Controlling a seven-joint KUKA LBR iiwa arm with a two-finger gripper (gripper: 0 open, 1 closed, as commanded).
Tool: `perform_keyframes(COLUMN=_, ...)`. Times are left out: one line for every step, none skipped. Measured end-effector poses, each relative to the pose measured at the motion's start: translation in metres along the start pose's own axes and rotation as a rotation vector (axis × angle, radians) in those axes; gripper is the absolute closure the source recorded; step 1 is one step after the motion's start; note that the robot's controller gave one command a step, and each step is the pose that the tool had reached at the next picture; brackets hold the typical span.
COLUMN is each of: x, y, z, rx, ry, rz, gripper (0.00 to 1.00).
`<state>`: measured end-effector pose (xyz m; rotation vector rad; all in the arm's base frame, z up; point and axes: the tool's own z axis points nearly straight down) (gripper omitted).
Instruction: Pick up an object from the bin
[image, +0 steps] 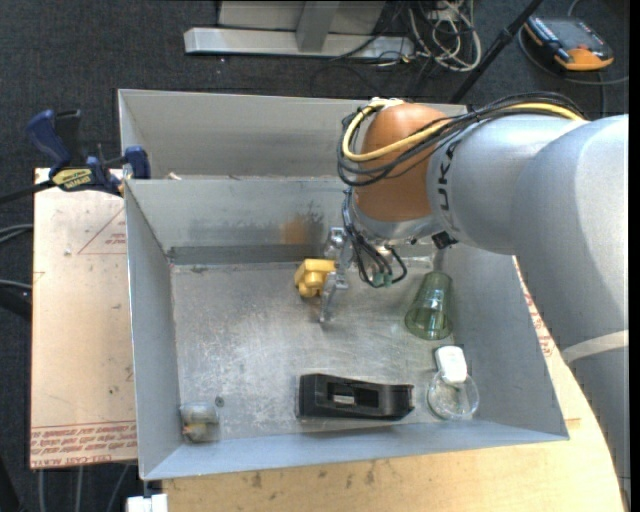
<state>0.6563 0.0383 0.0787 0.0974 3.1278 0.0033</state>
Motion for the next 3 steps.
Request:
perform_keyframes(x=0.011, y=-0.014, z=-0.121, rx=0.001, ry=0.009, rz=-0.041, gripper=1.00)
perform_keyframes(x=0.011, y=-0.014, z=-0.121, rx=0.001, ry=0.009, rz=-0.041, gripper=1.00)
perform_keyframes(x=0.030, y=-0.023, z=-0.165, rx=0.001, ry=0.016, rz=-0.115, gripper=1.00)
